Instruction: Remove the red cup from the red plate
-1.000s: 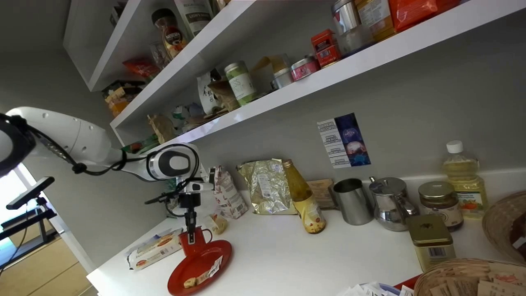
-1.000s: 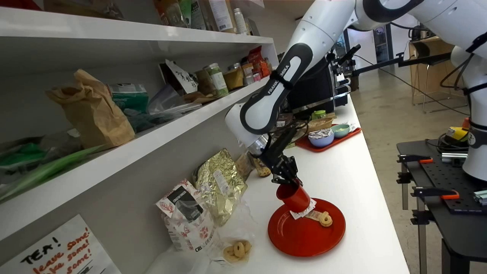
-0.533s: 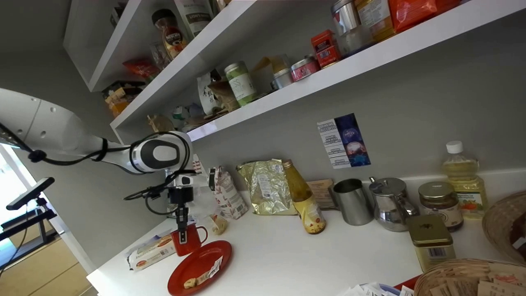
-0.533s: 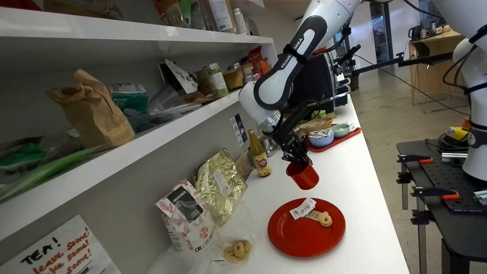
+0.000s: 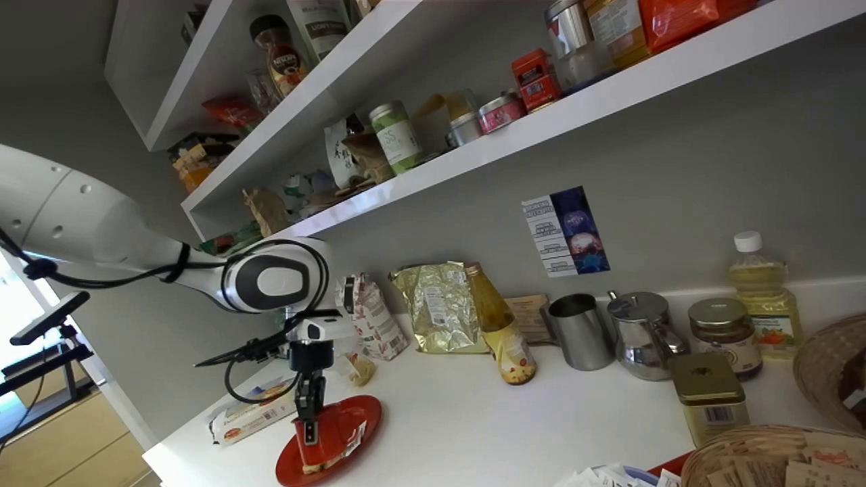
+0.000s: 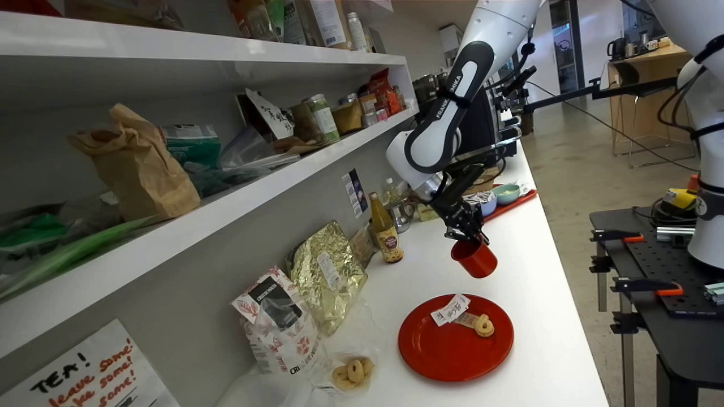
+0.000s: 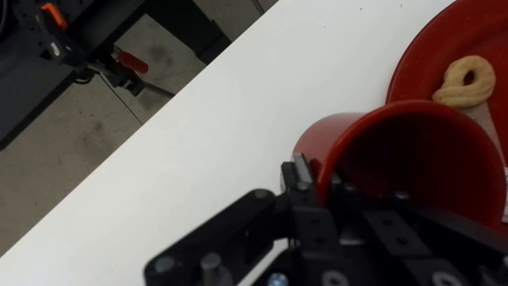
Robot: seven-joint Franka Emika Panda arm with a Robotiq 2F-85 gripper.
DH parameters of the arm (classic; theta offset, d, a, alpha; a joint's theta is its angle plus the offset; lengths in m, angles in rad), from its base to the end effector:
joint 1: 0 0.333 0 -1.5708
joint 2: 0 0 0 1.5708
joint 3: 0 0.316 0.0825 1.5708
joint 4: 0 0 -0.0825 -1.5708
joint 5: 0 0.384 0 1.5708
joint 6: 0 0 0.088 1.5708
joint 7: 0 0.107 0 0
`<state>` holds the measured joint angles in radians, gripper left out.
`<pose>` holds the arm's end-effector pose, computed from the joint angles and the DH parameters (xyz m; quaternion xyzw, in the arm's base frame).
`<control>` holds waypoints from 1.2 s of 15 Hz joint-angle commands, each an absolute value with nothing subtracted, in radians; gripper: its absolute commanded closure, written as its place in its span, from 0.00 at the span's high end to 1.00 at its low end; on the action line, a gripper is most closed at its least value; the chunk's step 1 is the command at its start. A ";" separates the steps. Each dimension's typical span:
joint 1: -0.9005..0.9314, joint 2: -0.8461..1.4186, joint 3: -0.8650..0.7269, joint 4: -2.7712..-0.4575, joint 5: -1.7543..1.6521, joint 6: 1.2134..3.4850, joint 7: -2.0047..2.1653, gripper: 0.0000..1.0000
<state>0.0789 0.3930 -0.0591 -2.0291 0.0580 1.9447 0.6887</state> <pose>0.5413 0.0146 0.2237 0.9121 -0.3351 -0.2255 0.0704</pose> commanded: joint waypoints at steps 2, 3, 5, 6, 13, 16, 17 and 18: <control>0.062 0.400 -0.073 -2.071 0.109 2.009 0.767 0.02; 0.058 0.408 -0.076 -2.072 0.120 2.024 0.784 0.02; 0.047 0.428 -0.077 -2.064 0.144 2.045 0.808 0.02; 0.043 0.441 -0.078 -2.057 0.159 2.058 0.821 0.02; 0.025 0.517 -0.085 -2.038 0.220 2.133 0.895 0.02; 0.022 0.540 -0.085 -2.029 0.229 2.146 0.909 0.02; 0.021 0.546 -0.085 -2.024 0.231 2.146 0.910 0.02; 0.021 0.552 -0.084 -2.019 0.231 2.145 0.911 0.02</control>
<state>0.0195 0.5264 -0.0818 -2.0482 0.2053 2.1376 0.8940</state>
